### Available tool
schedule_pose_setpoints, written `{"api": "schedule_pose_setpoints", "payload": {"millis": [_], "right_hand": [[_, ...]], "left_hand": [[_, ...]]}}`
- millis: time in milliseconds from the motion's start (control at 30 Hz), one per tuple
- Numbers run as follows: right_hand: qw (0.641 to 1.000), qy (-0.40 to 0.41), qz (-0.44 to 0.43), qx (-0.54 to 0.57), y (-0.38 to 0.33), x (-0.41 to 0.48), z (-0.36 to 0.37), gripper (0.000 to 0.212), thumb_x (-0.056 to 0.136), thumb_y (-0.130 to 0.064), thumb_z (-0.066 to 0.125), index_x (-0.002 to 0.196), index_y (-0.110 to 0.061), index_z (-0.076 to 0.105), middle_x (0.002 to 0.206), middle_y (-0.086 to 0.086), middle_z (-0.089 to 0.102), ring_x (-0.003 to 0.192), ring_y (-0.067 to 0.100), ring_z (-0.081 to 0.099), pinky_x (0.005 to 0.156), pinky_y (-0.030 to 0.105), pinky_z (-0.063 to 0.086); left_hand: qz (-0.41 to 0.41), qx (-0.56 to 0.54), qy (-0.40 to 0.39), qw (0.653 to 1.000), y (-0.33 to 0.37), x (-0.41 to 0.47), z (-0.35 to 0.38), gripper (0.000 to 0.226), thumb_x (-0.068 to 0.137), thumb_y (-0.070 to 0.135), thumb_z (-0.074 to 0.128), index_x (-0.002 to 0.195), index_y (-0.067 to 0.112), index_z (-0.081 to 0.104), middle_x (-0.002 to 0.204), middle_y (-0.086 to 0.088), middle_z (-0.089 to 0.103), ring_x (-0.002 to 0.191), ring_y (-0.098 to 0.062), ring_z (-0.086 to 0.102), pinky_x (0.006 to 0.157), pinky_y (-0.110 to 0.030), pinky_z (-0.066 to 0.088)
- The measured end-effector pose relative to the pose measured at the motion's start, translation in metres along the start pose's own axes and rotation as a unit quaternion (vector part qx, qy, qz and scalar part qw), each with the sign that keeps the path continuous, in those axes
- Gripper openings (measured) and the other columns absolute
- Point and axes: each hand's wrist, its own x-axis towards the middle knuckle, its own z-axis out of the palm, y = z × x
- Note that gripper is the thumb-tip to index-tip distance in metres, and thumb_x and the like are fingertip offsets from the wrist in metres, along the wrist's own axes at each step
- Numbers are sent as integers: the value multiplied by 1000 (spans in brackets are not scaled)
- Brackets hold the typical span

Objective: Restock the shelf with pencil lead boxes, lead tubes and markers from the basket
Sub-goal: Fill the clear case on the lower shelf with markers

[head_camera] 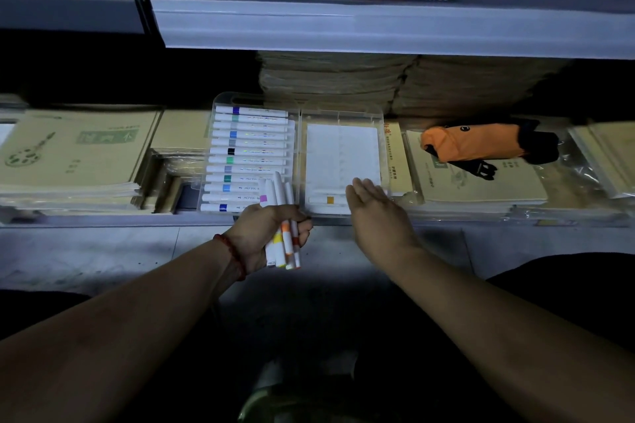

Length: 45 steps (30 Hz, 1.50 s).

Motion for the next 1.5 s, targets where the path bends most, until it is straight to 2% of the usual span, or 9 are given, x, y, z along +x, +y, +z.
{"api": "schedule_pose_setpoints", "payload": {"millis": [100, 400, 733, 900, 1000, 1067, 1167, 1367, 1500], "right_hand": [[999, -36, 1, 28, -6, 0, 15, 65, 103, -12, 33, 158, -1, 0, 167, 18, -5, 155, 32, -8, 126, 44, 5], [999, -9, -44, 21, 3, 0, 19, 66, 107, -43, 23, 159, -3, 10, 168, 14, 4, 155, 27, 3, 127, 40, 5], [996, -48, -67, 34, 7, -13, 19, 81, 103, -60, 26, 156, -20, -21, 159, 10, -36, 148, 27, -31, 123, 43, -11], [996, -57, -67, 28, 5, -11, 18, 83, 102, -59, 31, 158, -21, -17, 160, 14, -33, 149, 32, -28, 125, 48, -6], [991, 11, -72, 112, -2, -10, 6, 68, 103, -48, 42, 158, -16, 20, 167, 14, 5, 154, 33, 3, 125, 45, 12], [969, 93, -97, 205, -15, -11, -3, 44, 101, -40, 51, 135, -13, 56, 140, 7, 48, 132, 26, 44, 108, 41, 41], [913, 43, -43, 403, -39, -11, -14, 27, 94, -44, 63, 93, -17, 63, 91, -2, 61, 81, 14, 61, 70, 37, 52], [700, -142, 110, 691, -50, -7, -18, 52, 86, -13, 79, 124, -10, 44, 108, 24, 66, 62, 29, 71, 61, 44, 62], [669, -155, 128, 715, -47, -5, -17, 54, 81, 2, 79, 125, -9, 50, 99, 19, 68, 61, 23, 66, 60, 37, 57]], "left_hand": [[-1, 0, -1, 1000, 0, 1, -1, 42, 92, -6, 58, 131, -21, 50, 80, -22, 63, 53, -21, 67, 49, -26, 55], [-3, 1, 2, 1000, -1, 0, -2, 40, 91, -7, 58, 128, -20, 52, 78, -22, 62, 53, -21, 65, 51, -26, 56], [13, 31, 10, 999, -2, -1, -4, 31, 89, -5, 62, 118, -15, 58, 73, -20, 65, 54, -23, 64, 52, -27, 54], [19, 35, 7, 999, -3, -2, -4, 22, 89, -5, 62, 110, -11, 61, 72, -19, 65, 54, -22, 64, 53, -27, 55], [16, 29, 4, 999, -3, -1, -6, 27, 89, -4, 62, 114, -15, 61, 75, -20, 66, 56, -22, 65, 54, -28, 56], [16, 14, 9, 1000, -4, 0, -4, 25, 89, -4, 62, 112, -15, 61, 77, -21, 66, 59, -23, 67, 56, -29, 58], [28, 16, 16, 999, -3, -2, -3, 26, 85, -3, 64, 109, -12, 60, 88, -26, 62, 65, -27, 68, 59, -32, 58], [9, 63, -24, 998, 1, -3, -7, 34, 78, 3, 72, 110, -6, 64, 83, -20, 64, 63, -29, 64, 58, -36, 54], [-2, 53, -48, 997, 3, -5, -7, 39, 83, 1, 67, 118, -14, 60, 96, -27, 62, 68, -36, 64, 64, -45, 56]]}}
